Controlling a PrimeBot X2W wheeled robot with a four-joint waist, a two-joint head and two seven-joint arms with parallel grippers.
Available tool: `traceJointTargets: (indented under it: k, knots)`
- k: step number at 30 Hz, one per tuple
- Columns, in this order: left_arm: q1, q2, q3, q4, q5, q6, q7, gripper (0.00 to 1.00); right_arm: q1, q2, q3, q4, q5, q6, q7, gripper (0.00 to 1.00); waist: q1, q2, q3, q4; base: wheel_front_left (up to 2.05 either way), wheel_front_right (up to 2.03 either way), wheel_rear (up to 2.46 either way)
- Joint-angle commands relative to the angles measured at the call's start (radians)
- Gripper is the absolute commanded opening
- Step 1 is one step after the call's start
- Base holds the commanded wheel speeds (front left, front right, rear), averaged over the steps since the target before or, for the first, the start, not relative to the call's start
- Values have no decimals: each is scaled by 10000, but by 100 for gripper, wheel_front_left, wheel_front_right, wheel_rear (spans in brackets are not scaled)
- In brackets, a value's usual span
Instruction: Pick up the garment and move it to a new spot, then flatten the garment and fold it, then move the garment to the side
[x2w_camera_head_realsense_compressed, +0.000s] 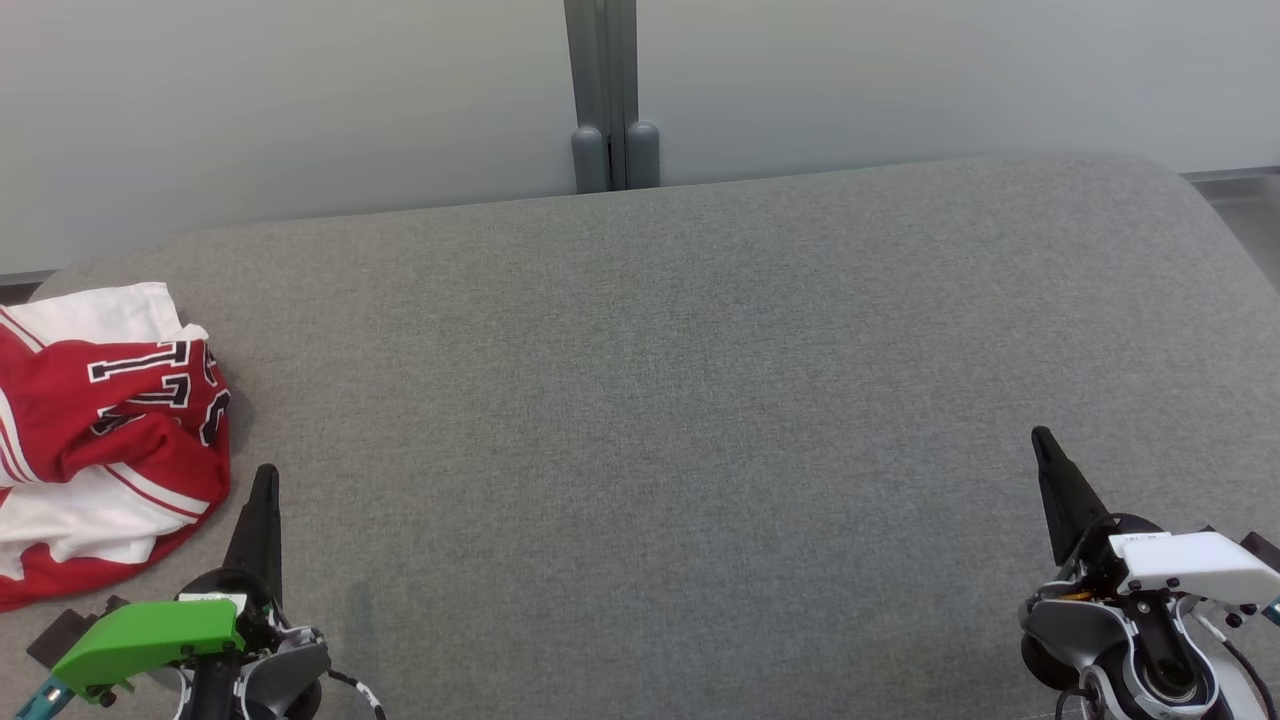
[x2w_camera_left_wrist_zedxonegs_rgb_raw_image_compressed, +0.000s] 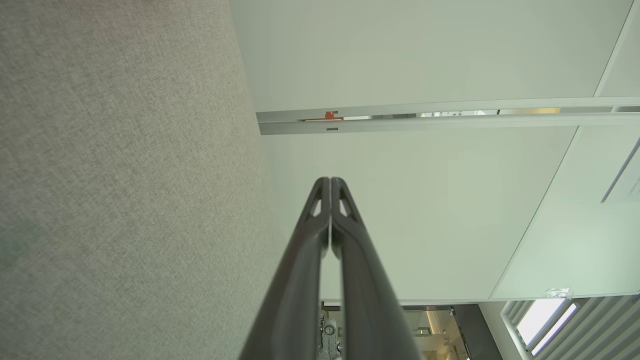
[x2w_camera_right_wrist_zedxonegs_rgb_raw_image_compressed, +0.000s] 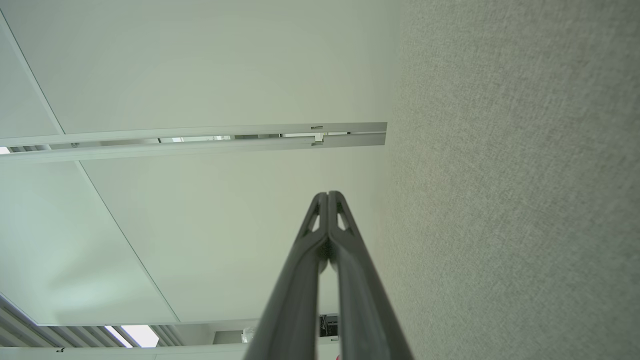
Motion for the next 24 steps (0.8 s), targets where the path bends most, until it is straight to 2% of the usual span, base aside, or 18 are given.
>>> traceJointTargets:
  k: [1, 8, 9, 18, 24]
  knots:
    - [-193, 14, 49, 7, 56, -35, 4, 0, -68, 1, -21, 21, -69, 8, 8, 0, 0, 0, 0, 1, 0, 0, 0]
    - [-194, 3, 61, 8, 69, -36, 16, 0, -69, 6, -33, 21, -63, 8, 23, 0, 0, 0, 0, 1, 0, 0, 0]
    - [-1, -10, 13, -1, 15, 0, 8, 100, -1, 13, -11, 2, -29, 0, 1, 100, 0, 0, 0, 0, 0, 0, 0]
    - [302, -79, -74, 84, 123, 0, -201, 100, 212, 91, 238, 247, -297, 0, -285, 100, 0, 0, 11, 0, 0, 0, 0]
    - [340, 12, -177, -47, 950, -2, -572, 100, 186, 92, 299, 168, -1598, 1, -579, 100, 0, 0, 24, 1, 0, 0, 0]
